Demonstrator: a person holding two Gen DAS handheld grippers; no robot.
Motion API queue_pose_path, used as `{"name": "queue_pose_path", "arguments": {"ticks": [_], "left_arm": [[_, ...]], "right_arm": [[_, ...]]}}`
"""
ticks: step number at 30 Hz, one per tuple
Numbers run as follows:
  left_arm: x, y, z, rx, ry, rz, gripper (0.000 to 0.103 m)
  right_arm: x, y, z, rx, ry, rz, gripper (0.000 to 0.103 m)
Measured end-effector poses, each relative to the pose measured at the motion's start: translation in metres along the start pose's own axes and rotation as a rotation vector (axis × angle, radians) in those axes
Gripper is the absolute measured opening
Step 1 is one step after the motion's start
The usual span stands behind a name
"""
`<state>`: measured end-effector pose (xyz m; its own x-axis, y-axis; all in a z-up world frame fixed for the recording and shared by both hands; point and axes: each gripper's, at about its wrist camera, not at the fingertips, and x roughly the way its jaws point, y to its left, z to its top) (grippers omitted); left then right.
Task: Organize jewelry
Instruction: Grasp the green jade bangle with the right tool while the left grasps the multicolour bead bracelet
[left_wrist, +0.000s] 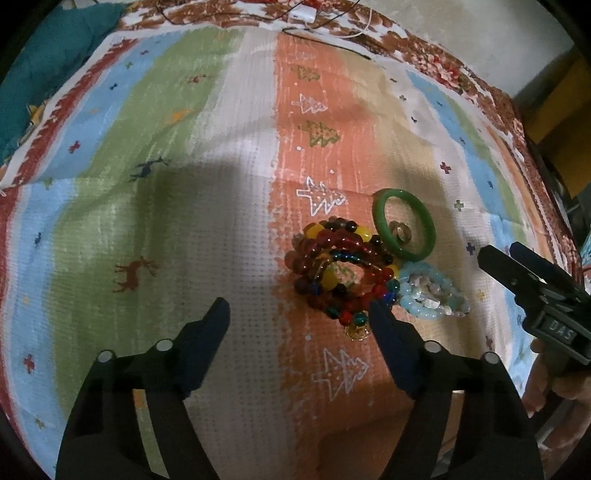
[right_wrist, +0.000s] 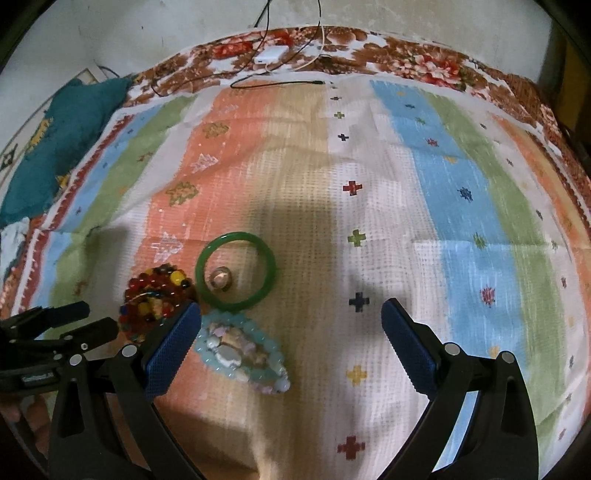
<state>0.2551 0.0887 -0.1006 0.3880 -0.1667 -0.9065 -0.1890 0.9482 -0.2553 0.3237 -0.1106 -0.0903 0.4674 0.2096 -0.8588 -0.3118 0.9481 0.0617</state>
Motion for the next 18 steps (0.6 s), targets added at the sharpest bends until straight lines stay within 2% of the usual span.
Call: {"name": "queue_pose_path", "arguments": {"ticks": [4, 6, 9, 11, 18], "left_arm": [[0.007, 0.002, 0.000, -0.012, 0.027, -0.018, 0.063], [0.009, 0.002, 0.000, -0.018, 0.036, -0.030, 0.059], [0.012, 0.002, 0.001, -0.026, 0.049, -0.049, 0.050], [0.015, 0.001, 0.002, -0.029, 0.056, -0.061, 0.046], [0.021, 0.001, 0.003, -0.042, 0.076, -0.083, 0.030]], "right_arm": [[0.011, -0.001, 0.004, 0.009, 0.016, 0.004, 0.096], [0.017, -0.002, 0.006, 0.014, 0.029, 0.008, 0.087], [0.025, -0.002, 0.008, 0.026, 0.043, 0.015, 0.084], [0.031, -0.002, 0.010, 0.030, 0.056, 0.020, 0.076], [0.050, -0.001, 0.013, 0.040, 0.094, 0.049, 0.059]]}}
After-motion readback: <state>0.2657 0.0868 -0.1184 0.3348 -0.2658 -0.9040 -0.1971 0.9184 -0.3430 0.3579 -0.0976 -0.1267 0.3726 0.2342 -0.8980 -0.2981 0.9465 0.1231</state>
